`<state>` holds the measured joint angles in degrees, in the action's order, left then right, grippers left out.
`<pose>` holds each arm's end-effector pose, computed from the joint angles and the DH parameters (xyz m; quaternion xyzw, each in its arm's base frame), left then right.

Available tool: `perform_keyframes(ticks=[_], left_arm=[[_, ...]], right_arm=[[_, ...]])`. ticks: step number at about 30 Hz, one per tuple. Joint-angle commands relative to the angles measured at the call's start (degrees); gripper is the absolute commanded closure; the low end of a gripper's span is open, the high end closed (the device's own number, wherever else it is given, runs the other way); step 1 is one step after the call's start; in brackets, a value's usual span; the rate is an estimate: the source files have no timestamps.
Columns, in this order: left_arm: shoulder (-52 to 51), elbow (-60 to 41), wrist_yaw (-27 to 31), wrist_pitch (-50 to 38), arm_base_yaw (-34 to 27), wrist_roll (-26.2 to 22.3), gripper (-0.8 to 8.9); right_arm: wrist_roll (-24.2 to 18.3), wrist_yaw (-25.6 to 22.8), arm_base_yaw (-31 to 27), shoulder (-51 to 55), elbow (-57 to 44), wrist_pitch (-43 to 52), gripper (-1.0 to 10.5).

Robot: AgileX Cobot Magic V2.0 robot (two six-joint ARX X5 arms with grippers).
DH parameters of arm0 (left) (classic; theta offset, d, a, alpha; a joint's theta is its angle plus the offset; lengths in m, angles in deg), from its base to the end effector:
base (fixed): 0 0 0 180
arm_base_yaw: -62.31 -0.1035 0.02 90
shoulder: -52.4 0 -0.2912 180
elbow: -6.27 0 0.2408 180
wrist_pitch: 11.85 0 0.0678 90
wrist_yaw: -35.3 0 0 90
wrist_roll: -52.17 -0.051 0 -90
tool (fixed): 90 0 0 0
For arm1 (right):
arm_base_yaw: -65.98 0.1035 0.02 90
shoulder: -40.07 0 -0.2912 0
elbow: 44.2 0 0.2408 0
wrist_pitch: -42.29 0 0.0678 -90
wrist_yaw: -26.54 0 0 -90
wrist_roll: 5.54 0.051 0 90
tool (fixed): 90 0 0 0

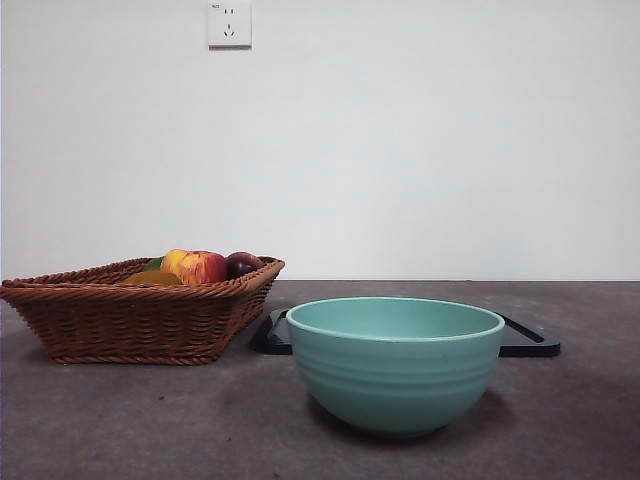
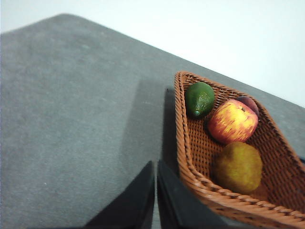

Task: Pick up the wifruite, put it on the bowl, pick up the plate, put it on desk

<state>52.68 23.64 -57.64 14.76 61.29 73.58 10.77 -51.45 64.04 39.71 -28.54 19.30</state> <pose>0.0761 -0.0013 0.1561 -0.1879 0.0846 -0.0010 0.9785 0.0780 0.0080 0.1531 0.1490 0.0783 0.0772 0.9827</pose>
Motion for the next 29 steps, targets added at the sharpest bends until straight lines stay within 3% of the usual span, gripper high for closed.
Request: perform_keyframes(ticks=[1, 9, 14, 23, 29], left_arm=[[0.0, 2.9, -0.3, 0.8, -0.1, 1.9, 8.04], [2.8, 12.3, -1.7, 7.8, -0.1, 1.7, 8.04], [7.4, 19.9, -6.4, 11.9, -0.1, -1.2, 8.04], [19.4, 34.2, -16.6, 23.2, -0.1, -10.4, 8.04], [25.2, 41.4, -22.6, 29.1, 2.0, -13.3, 8.04]], right_arm=[[1.7, 0.1, 0.0, 0.1, 2.7, -0.2, 9.4], [1.7, 0.1, 0.0, -1.3, 13.0, -7.6, 9.4], [1.1, 0.9, 0.0, -5.6, 21.5, -13.6, 9.4], [-4.9, 9.3, 0.0, -19.0, 38.6, -29.0, 9.4], [-10.0, 14.1, 1.2, -27.6, 49.2, -40.5, 9.4]])
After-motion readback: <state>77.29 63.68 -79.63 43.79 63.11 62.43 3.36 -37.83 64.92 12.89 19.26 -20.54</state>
